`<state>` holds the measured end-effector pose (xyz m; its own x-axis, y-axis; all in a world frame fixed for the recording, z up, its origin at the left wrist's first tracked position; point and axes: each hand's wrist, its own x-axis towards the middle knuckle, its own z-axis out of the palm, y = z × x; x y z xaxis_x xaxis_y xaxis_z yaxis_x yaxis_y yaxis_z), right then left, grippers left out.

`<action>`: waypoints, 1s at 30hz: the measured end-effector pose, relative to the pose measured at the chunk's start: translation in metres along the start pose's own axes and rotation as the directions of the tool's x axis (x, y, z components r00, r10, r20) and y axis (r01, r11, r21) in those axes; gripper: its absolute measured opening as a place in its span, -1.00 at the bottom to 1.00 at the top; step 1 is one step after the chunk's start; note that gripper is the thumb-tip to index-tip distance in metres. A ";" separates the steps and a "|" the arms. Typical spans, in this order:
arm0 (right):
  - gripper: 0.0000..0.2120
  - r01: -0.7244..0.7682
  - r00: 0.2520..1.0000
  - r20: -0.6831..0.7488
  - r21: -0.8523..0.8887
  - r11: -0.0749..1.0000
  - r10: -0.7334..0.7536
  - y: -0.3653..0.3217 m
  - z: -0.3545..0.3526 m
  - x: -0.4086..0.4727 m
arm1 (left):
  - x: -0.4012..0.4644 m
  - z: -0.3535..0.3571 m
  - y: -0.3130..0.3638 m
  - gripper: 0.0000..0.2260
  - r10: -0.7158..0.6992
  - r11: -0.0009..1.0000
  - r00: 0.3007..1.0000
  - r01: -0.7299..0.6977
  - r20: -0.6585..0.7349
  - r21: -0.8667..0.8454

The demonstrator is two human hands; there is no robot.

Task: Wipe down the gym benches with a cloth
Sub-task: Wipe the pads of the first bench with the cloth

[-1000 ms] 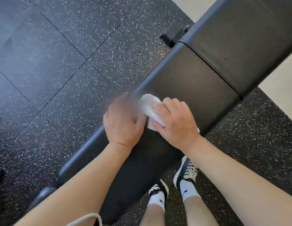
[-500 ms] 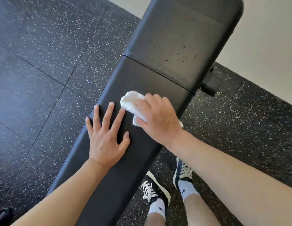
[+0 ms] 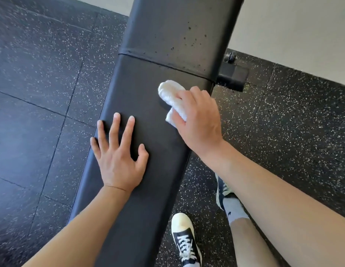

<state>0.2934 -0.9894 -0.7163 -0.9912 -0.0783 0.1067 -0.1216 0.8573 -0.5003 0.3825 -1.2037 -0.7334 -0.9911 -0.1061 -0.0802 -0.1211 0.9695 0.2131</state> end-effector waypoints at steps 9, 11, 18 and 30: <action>-0.78 -0.035 0.993 -0.109 0.094 0.995 0.045 -0.033 0.019 -0.080 | -0.002 0.000 -0.002 -0.38 0.012 0.998 1.000 -0.012 0.011 -0.056; -0.77 -0.071 0.994 -0.078 0.136 0.988 0.082 -0.035 0.013 -0.100 | -0.004 -0.003 0.001 -0.38 0.009 0.998 0.999 -0.007 0.032 -0.055; -0.77 -0.187 0.979 -0.044 0.212 0.959 0.200 -0.018 -0.006 -0.120 | 0.017 -0.022 0.012 -0.46 0.456 0.887 0.878 -0.461 0.145 0.007; -0.87 -0.455 0.737 -0.164 0.596 0.661 0.656 -0.001 0.034 -0.057 | 0.015 0.006 0.033 -0.44 0.387 0.919 0.922 -0.387 -0.020 -0.068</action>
<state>0.3482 -1.0030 -0.7509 -0.8016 0.5880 -0.1081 0.3396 0.2990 -0.8918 0.3637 -1.1720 -0.7333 -0.9616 0.2729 0.0278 0.2688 0.9174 0.2936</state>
